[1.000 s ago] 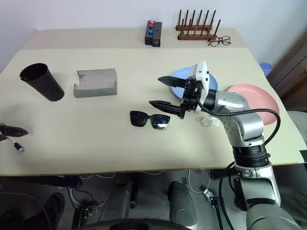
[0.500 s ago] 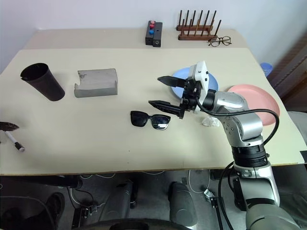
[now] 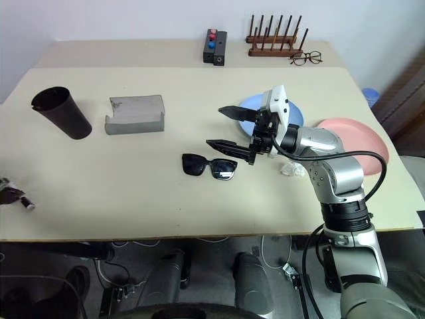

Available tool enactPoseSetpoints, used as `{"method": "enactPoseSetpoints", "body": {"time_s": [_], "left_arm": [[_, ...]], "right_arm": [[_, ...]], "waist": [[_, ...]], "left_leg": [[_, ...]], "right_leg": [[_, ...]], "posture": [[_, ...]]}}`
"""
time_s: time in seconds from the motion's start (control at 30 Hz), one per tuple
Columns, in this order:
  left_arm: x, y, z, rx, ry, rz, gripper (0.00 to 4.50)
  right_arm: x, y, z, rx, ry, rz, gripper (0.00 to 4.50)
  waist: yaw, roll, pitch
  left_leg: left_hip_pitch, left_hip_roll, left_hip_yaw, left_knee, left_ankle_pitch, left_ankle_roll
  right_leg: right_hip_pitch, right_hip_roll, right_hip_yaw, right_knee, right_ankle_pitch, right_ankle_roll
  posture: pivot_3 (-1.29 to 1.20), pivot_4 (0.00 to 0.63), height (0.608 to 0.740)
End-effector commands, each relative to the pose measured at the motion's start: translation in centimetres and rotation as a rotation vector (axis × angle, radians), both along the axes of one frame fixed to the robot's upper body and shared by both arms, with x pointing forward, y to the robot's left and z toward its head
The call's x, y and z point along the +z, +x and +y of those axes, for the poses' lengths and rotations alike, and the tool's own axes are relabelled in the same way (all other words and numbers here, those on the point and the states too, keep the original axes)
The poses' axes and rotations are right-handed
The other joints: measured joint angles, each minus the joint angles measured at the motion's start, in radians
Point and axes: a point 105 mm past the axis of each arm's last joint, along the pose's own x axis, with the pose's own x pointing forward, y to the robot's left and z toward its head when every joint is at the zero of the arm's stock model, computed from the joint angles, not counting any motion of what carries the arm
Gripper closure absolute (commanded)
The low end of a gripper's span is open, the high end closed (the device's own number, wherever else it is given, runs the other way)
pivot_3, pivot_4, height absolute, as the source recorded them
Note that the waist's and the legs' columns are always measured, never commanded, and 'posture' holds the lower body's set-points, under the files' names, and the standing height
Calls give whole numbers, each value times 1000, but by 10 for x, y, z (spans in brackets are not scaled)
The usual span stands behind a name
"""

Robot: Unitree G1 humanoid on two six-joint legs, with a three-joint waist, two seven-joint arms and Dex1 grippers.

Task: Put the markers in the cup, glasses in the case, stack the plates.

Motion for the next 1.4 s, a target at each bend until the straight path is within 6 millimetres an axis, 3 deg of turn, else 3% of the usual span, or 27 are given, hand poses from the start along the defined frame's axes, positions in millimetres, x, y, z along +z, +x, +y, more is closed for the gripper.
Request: {"method": "enactPoseSetpoints", "body": {"time_s": [0.03, 0.27, 0.47, 0.63, 0.8, 0.97, 1.23, 1.4], "left_arm": [[1, 7, -7, -16, -29, -28, 4456], [5, 6, -1, -86, 70, -7, 4456], [23, 1, 15, -323, 359, 61, 4456], [20, -6, 1, -541, 381, 127, 4456], [24, -5, 4, -697, 480, 142, 4456], [32, 4, 11, -719, 579, 120, 4456], [74, 14, 19, -670, 732, -32, 4456], [89, 19, 19, -623, 750, -149, 4456]], "right_arm": [[12, -3, 1, 4, 8, -54, 0], [11, -4, 0, -3, 5, -52, 0], [11, -3, 0, -2, 6, -52, 0], [10, -1, 3, 8, 11, -49, 0], [11, -1, 4, 12, 12, -50, 0], [10, -2, 3, 8, 9, -51, 0], [10, -3, -1, -6, 6, -49, 0], [11, -1, 1, -2, 7, -51, 0]], "waist": [[-2, 0, 0], [-5, 0, 0], [-9, 0, 0], [-10, 1, 0], [-5, 0, 0], [-7, 0, 0], [-8, 0, 0], [-7, 0, 0]], "left_leg": [[0, 0, 0, 0, 0, 0], [1, 0, 0, 0, 0, 0], [1, 0, 0, -1, 0, 0], [0, 1, 0, -2, 0, 0], [0, 1, 0, -1, 0, 0], [-1, 0, 0, -1, 0, 0], [-1, 1, 1, -1, 0, 0], [-1, 0, 1, -1, 0, 0]], "right_leg": [[0, 0, 0, 0, 0, 0], [0, 0, 0, 0, 0, 0], [0, 0, 0, 0, 0, 0], [-1, 0, 0, -1, -2, -3], [-2, -1, 0, -1, -2, -4], [-2, -1, 0, -1, -2, -4], [-2, -1, 0, -1, -2, -4], [-2, -1, 0, -1, -2, -3]], "posture": [[0, 150, 740], [0, 150, 740], [0, 150, 740], [0, 150, 740], [0, 150, 740], [0, 150, 740], [0, 150, 740], [0, 150, 740]]}}
